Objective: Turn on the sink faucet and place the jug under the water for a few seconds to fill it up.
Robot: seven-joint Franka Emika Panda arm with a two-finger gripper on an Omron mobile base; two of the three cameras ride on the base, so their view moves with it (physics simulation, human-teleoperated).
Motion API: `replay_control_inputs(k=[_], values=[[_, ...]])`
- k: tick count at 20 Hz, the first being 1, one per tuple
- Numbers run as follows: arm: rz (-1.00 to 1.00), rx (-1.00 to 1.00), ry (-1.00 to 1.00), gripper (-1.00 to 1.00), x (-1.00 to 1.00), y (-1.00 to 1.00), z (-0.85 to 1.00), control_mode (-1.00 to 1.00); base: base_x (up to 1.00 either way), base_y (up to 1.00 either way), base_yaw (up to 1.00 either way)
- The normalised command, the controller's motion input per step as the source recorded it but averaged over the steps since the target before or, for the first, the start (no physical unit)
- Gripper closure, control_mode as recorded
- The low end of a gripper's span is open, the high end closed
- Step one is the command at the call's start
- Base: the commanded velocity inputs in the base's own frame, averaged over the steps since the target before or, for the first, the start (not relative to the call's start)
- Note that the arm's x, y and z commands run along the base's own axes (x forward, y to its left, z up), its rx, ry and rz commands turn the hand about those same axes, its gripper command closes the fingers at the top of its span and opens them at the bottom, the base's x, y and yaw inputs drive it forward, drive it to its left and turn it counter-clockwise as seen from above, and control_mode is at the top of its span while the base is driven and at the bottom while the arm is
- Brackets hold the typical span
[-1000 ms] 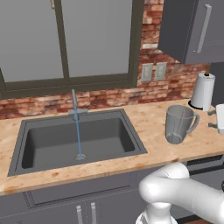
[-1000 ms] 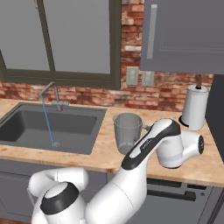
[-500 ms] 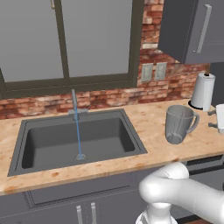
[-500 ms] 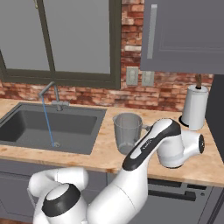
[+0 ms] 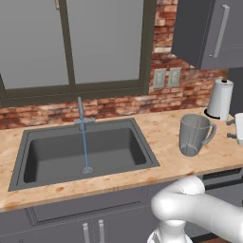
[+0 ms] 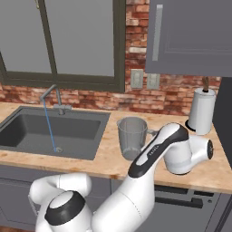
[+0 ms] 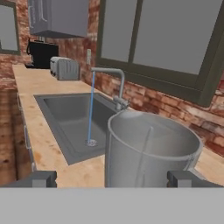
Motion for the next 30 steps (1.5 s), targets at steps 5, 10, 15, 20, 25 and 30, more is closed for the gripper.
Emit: replay_control_inputs(k=[5, 10, 15, 20, 25, 30], values=[[0.0, 0.03, -0.01, -1.0, -0.03, -0.33, 0.0, -1.0, 0.0, 0.0, 0.0], [0.0, 0.03, 0.0, -1.0, 0.0, -0.43, 0.0, -1.0, 0.0, 0.0, 0.0], [0.0, 0.03, 0.0, -1.0, 0.06, -0.42, 0.0, -1.0, 0.0, 0.0, 0.0], [0.0, 0.03, 0.0, -1.0, 0.24, -0.34, 0.0, -1.0, 0.0, 0.0, 0.0], [0.0, 0.0, 0.02, -1.0, 0.35, -0.16, -0.03, -1.0, 0.0, 0.0, 0.0], [0.0, 0.0, 0.05, -1.0, 0.45, 0.0, -0.13, -1.0, 0.0, 0.0, 0.0]])
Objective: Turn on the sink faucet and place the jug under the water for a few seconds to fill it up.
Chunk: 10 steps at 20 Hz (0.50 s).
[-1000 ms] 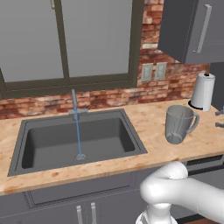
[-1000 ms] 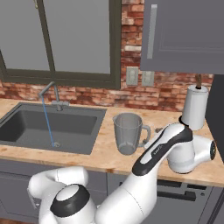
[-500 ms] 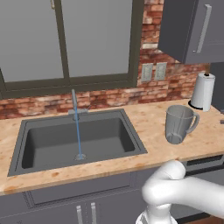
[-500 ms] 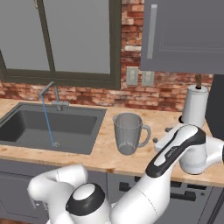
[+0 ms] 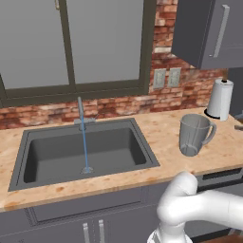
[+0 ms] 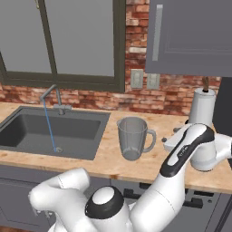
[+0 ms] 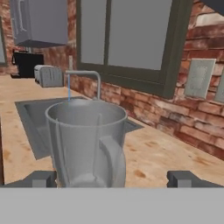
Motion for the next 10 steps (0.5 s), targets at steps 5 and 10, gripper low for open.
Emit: replay_control_inputs(k=[5, 10], values=[[0.0, 0.0, 0.05, -1.0, 0.4, 0.07, -0.18, -1.0, 0.0, 0.0, 0.0], [0.05, 0.0, 0.01, -1.0, 0.06, 0.16, -0.15, -1.0, 0.0, 0.0, 0.0]])
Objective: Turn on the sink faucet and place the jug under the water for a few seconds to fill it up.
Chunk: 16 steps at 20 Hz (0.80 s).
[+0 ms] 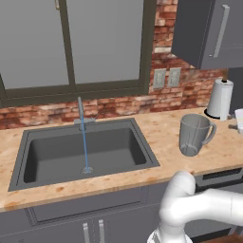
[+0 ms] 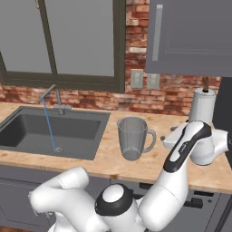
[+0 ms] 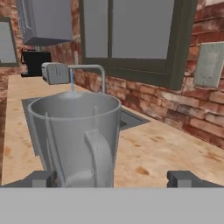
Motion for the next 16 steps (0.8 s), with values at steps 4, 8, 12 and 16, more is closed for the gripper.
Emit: replay_control_inputs(k=[4, 8, 12, 16], values=[[0.09, -0.01, 0.0, -1.0, 0.0, 0.43, -0.1, -1.0, 0.0, 0.0, 0.0], [0.09, 0.0, 0.0, -1.0, 0.01, 0.3, -0.03, -1.0, 0.0, 0.0, 0.0], [0.07, 0.0, 0.01, -1.0, 0.11, 0.0, -0.01, -1.0, 0.0, 0.0, 0.0], [0.07, 0.0, 0.03, -1.0, 0.09, 0.01, -0.08, -1.0, 0.0, 0.0, 0.0]])
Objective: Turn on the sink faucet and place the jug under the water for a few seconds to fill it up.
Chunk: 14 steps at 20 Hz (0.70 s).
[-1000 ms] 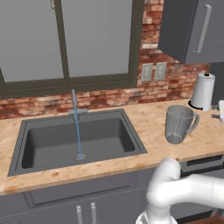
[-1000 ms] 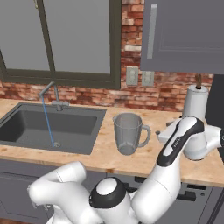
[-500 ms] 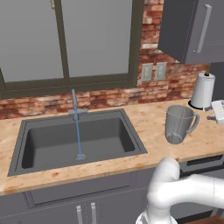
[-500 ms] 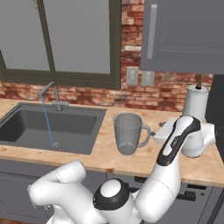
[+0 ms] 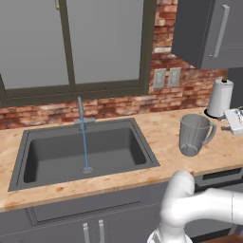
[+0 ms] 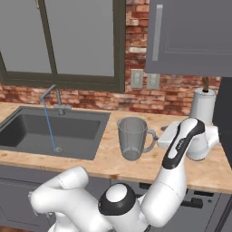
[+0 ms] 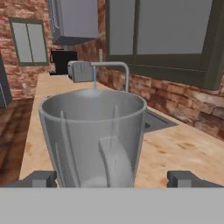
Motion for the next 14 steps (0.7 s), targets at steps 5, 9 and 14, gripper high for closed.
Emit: replay_control_inputs(k=[5, 9, 14], values=[[0.08, 0.0, 0.04, -1.0, 0.01, 0.16, -0.19, -1.0, 0.0, 0.0, 0.0], [0.07, 0.0, 0.04, -1.0, 0.04, 0.26, -0.19, -1.0, 0.0, 0.0, 0.0], [0.06, 0.0, 0.04, 1.0, 0.12, 0.18, -0.08, -1.0, 0.0, 0.0, 0.0]])
